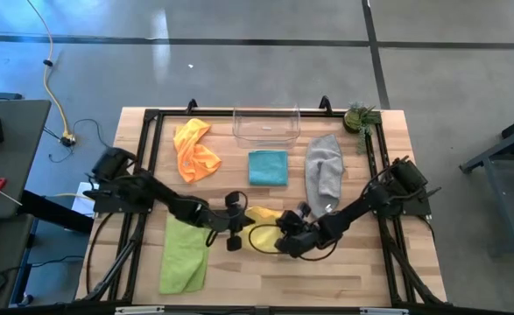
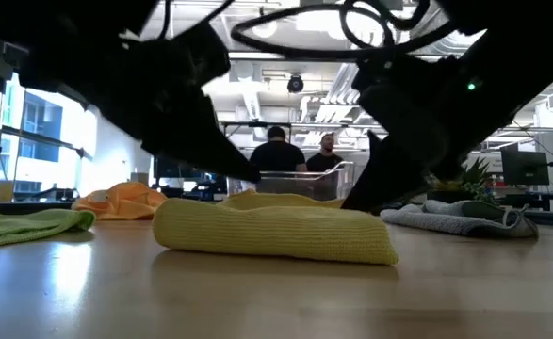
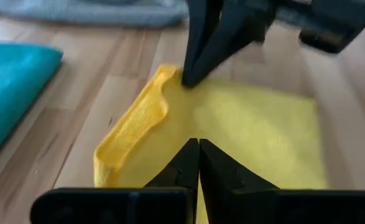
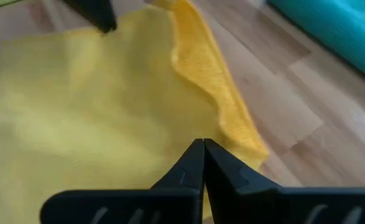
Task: Fold microfiber towels
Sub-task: Fold the yellow towel on the table
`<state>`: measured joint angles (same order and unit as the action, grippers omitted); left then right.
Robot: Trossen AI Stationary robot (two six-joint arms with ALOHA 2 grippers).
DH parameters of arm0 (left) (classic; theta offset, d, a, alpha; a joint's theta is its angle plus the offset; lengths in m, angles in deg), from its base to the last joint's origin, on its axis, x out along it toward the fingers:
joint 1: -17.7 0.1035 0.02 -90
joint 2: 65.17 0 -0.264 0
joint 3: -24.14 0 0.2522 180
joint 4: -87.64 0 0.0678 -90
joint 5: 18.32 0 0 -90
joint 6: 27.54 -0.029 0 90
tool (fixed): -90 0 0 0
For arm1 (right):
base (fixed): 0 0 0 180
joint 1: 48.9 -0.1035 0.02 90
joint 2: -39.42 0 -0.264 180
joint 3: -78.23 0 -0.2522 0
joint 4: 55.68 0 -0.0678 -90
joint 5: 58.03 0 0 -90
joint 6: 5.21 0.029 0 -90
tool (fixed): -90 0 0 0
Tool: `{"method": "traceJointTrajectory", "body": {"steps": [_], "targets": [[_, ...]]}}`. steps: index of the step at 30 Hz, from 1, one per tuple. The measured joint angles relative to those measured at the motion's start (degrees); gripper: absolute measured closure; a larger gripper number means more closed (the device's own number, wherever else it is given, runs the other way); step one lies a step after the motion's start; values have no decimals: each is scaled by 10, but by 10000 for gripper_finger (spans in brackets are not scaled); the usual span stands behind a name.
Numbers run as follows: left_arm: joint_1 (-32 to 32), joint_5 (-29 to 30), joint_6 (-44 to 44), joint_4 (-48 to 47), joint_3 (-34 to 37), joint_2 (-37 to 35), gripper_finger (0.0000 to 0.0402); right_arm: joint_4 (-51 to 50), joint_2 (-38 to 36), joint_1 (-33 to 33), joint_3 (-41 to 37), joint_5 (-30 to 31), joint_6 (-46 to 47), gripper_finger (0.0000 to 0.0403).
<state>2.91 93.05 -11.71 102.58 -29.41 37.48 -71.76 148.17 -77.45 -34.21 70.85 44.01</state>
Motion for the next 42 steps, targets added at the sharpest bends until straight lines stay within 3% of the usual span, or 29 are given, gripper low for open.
{"method": "traceJointTrajectory", "body": {"steps": [10,19,27,30,34,37,42], "targets": [[46,62,5,-8,-2,40,401,-15,0,6,-3,-45,15,403],[64,61,-8,-28,-2,39,401,-25,0,-8,-3,-45,46,403],[52,59,-54,-103,-2,-50,401,-31,-26,-13,-3,-47,45,403],[50,40,-55,-144,-1,-93,402,-29,-46,-13,-3,-44,37,403],[48,-27,-46,-141,-2,-128,402,-25,-50,-13,-3,-38,29,403],[39,-61,-45,-118,-2,-125,402,-25,-46,-7,-3,-35,24,403],[26,-87,-39,-37,-2,-62,402,-29,-30,2,-3,-34,23,403]]}}
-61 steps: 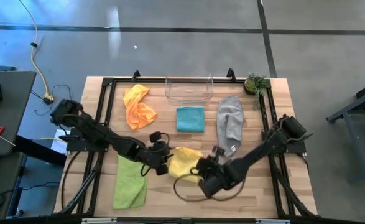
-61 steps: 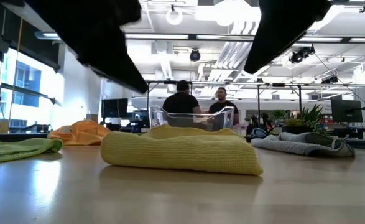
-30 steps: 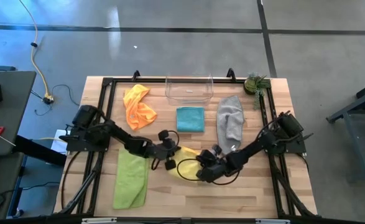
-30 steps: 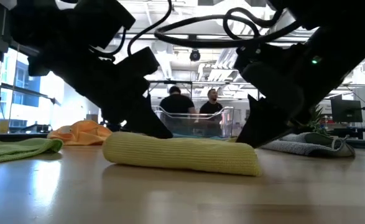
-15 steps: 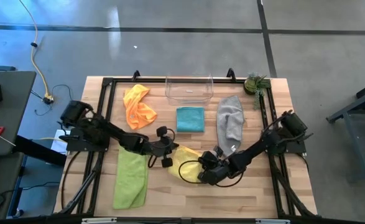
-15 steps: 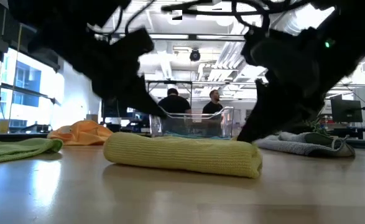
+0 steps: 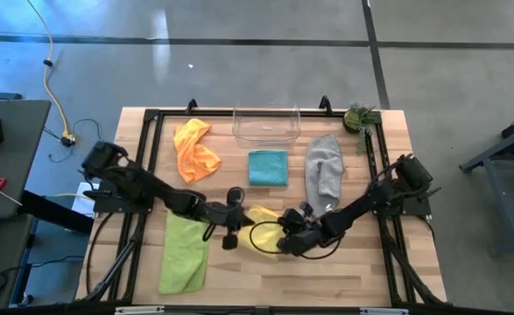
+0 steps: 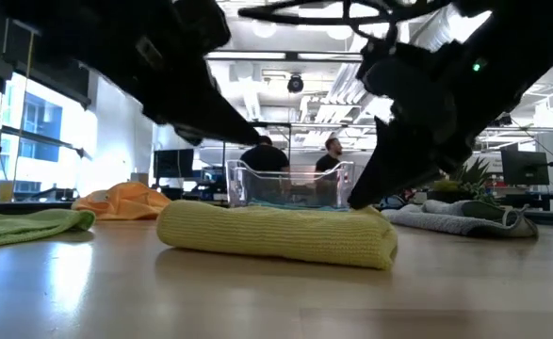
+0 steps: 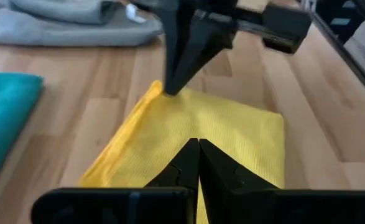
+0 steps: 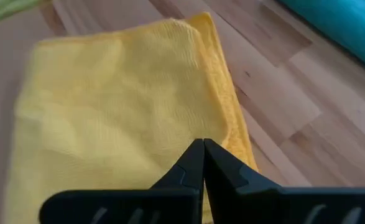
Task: Fold microfiber towels
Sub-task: Fold the yellow towel on the table
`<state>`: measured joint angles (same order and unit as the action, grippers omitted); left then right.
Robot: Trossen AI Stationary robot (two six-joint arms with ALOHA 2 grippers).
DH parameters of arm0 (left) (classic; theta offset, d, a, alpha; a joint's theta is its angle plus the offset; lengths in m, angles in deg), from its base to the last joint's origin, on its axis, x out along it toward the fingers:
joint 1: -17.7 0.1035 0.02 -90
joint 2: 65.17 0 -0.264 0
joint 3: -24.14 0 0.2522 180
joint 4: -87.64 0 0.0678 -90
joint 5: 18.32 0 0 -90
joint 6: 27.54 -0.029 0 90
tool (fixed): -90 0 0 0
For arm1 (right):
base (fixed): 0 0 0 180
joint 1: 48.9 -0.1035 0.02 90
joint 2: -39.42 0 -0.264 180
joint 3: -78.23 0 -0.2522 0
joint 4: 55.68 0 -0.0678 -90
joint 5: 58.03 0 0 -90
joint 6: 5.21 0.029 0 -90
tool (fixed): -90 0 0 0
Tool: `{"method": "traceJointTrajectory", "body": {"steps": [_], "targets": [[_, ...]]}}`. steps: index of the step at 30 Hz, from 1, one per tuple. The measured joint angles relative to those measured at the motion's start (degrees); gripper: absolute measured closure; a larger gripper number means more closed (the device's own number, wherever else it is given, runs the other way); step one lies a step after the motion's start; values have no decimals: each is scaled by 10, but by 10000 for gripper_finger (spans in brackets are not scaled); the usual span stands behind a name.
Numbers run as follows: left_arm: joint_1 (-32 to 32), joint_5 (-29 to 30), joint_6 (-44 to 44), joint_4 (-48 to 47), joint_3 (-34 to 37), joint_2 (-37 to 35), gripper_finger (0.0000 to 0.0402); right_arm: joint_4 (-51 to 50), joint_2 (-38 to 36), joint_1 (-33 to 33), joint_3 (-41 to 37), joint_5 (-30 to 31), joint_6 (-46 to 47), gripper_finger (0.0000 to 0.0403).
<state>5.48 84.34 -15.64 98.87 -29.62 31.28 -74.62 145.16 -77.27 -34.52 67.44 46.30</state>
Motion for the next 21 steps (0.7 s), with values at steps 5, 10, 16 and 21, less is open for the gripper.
{"method": "traceJointTrajectory", "body": {"steps": [5,10,16,21], "targets": [[-8,3,6,29,0,60,402,-31,10,4,0,-20,5,403],[-23,28,10,15,0,80,402,-83,7,4,0,-28,10,403],[-39,54,33,1,0,79,402,-104,5,8,1,-54,-6,403],[-50,46,31,28,0,78,402,-105,-23,10,0,-74,-30,403]]}}
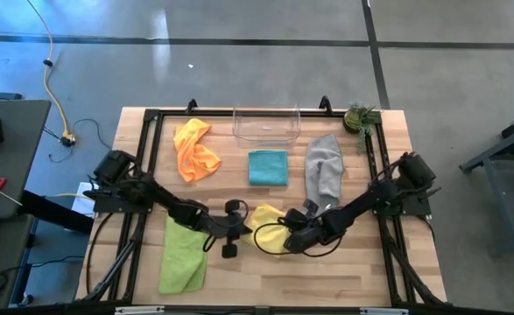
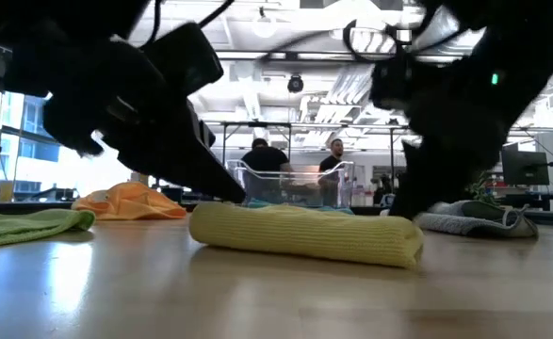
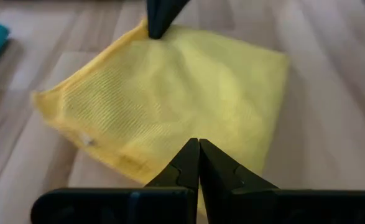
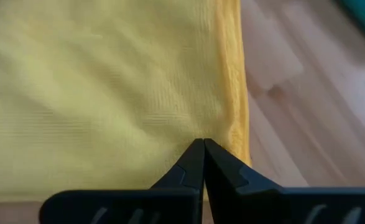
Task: Fold microfiber towels
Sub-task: Fold the yellow towel on the table
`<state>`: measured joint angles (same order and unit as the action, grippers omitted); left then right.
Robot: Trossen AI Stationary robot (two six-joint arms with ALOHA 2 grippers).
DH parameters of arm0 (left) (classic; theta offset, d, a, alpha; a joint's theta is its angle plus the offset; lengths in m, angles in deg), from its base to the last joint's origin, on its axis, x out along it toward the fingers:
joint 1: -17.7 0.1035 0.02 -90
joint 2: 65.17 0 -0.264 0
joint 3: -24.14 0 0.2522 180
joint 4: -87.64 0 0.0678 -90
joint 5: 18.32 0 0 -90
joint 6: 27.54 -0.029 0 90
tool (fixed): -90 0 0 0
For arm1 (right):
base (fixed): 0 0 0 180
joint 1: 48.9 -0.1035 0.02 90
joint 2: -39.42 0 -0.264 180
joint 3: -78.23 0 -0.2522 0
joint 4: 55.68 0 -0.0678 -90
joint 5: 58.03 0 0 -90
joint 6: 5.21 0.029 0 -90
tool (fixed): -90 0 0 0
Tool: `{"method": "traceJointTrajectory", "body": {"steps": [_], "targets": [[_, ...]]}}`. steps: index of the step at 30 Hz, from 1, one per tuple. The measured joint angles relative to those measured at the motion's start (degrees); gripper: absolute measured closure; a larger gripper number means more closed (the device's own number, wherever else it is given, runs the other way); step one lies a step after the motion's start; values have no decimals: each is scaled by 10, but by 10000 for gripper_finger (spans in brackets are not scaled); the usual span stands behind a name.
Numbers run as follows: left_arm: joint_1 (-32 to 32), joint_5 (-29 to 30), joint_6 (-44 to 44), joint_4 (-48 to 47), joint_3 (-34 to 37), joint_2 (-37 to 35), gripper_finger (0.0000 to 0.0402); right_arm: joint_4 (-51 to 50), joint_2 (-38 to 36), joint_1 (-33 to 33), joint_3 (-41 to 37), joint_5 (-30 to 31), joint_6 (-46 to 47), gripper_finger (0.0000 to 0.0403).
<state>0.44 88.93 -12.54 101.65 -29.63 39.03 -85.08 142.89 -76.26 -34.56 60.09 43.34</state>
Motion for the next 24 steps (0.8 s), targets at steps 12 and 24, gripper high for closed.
{"method": "traceJointTrajectory", "body": {"steps": [12,24], "targets": [[-41,66,64,25,0,48,402,9,-26,1,0,-38,-41,403],[21,105,55,-45,0,27,401,2,-11,11,0,-91,-6,403]]}}
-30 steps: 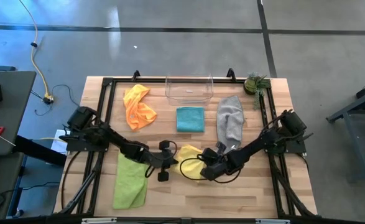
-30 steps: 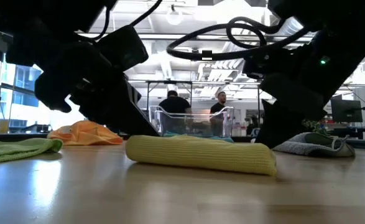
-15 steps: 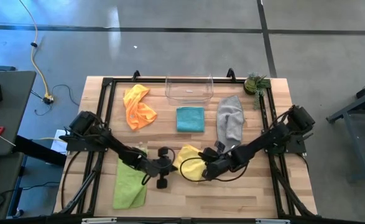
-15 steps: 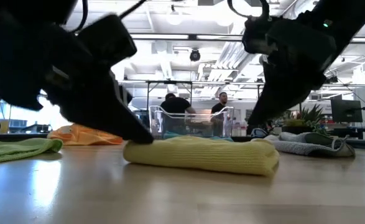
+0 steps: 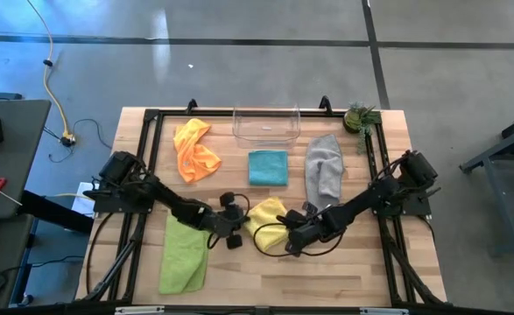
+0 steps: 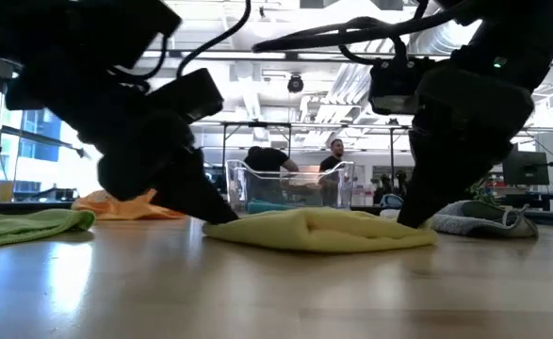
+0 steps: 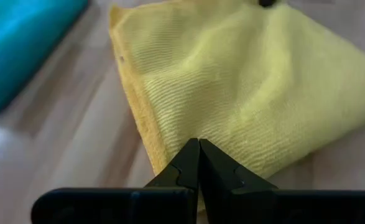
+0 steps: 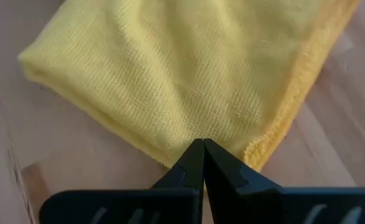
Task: Fold microfiber towels
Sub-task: Fold the yellow towel on the table
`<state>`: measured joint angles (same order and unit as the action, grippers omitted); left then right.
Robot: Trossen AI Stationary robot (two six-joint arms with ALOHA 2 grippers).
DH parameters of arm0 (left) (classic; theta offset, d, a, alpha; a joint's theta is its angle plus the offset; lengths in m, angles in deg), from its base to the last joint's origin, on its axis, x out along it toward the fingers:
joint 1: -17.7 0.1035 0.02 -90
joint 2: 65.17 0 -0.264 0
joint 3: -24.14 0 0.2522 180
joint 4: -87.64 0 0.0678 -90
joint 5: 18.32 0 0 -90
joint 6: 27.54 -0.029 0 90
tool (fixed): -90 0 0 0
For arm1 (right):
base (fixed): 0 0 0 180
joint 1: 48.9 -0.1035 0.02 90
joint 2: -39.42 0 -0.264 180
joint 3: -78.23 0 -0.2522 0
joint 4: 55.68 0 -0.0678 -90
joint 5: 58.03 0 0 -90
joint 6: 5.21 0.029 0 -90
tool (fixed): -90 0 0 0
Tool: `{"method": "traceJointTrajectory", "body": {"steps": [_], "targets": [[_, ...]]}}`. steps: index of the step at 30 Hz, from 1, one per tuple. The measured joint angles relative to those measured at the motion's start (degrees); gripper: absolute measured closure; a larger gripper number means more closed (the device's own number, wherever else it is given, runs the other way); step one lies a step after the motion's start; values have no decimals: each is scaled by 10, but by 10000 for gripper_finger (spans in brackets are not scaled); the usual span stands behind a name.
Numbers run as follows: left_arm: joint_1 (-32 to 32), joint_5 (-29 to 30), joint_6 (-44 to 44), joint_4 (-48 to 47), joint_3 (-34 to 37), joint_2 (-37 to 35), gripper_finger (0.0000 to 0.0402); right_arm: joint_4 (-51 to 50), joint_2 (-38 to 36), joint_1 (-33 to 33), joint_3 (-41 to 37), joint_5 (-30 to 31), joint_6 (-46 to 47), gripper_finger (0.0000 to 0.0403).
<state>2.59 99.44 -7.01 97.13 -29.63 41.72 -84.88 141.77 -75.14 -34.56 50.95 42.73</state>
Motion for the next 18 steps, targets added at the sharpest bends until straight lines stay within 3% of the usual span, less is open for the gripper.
{"method": "traceJointTrajectory", "body": {"steps": [7,12,18], "targets": [[58,-78,-109,-9,16,-36,401,3,-17,2,0,8,0,402],[81,-134,-122,8,59,-87,401,27,-53,14,1,13,-16,403],[43,-213,-61,183,87,-86,401,79,-50,75,1,29,-119,403]]}}
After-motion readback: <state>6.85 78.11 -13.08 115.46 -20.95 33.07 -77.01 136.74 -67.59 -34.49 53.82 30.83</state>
